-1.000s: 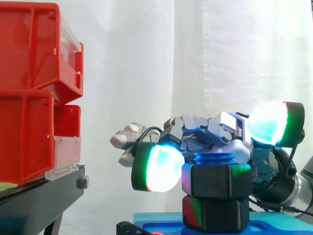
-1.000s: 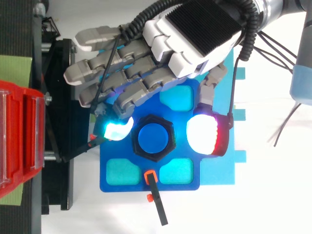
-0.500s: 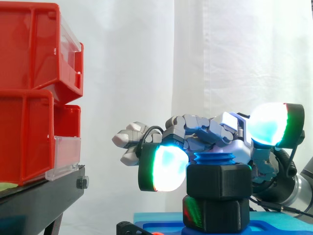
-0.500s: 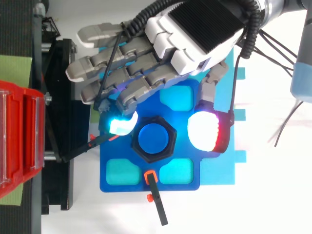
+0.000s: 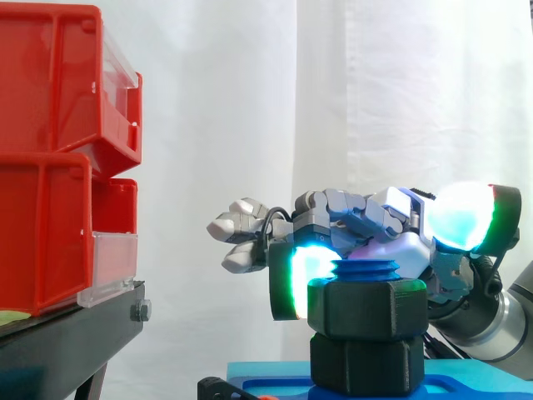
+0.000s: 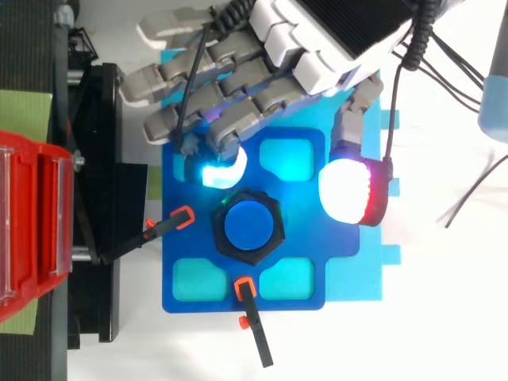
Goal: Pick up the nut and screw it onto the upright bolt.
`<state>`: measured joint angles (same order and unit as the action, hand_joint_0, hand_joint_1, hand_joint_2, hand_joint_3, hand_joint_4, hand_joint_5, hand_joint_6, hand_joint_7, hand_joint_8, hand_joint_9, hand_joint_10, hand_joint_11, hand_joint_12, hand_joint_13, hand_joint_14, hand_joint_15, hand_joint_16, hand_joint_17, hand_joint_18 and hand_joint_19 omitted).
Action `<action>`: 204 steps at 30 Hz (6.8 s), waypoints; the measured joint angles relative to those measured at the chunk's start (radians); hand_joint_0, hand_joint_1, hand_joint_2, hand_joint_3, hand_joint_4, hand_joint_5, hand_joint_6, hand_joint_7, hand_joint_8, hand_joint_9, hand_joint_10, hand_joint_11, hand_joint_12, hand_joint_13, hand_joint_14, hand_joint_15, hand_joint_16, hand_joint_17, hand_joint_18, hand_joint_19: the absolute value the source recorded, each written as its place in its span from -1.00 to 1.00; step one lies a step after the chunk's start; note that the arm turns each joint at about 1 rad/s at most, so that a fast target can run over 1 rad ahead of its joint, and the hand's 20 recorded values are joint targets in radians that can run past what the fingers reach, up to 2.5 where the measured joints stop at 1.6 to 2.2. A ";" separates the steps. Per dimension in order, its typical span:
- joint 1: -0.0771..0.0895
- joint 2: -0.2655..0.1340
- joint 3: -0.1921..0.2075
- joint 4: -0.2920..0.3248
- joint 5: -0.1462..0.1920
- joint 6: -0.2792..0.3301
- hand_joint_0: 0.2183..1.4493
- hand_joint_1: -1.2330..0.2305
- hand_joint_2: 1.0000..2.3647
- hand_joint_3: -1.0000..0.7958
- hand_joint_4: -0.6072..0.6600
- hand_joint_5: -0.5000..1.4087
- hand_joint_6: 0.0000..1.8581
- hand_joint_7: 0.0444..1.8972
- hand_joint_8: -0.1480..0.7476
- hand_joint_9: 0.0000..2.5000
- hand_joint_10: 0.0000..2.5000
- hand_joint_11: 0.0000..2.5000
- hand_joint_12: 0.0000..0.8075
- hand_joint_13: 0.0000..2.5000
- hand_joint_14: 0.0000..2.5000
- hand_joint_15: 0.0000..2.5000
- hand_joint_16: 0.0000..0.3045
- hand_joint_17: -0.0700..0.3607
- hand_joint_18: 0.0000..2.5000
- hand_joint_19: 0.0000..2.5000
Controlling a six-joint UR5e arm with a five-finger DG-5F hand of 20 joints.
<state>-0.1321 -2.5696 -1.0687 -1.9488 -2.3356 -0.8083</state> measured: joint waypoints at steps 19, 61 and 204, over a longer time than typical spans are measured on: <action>-0.008 0.000 0.037 -0.003 -0.020 0.003 -0.64 0.57 -1.00 -0.44 0.30 -0.66 -0.46 -0.30 -0.16 -0.70 -1.00 -1.00 -0.21 -0.93 -1.00 -1.00 -0.73 -0.25 -1.00 -1.00; 0.041 0.000 -0.023 -0.022 0.059 -0.006 -0.63 0.52 -1.00 -0.44 0.37 -0.62 -0.46 0.05 -0.09 -0.65 -1.00 -1.00 -0.21 -0.89 -1.00 -1.00 -0.75 -0.27 -1.00 -1.00; -0.002 0.000 -0.016 -0.012 0.000 0.000 -0.64 0.64 -1.00 -0.44 0.36 -0.61 -0.46 0.16 -0.09 -0.66 -1.00 -1.00 -0.19 -0.89 -1.00 -1.00 -0.73 -0.24 -1.00 -1.00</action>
<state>-0.1339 -2.5694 -1.0847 -1.9605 -2.3354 -0.8079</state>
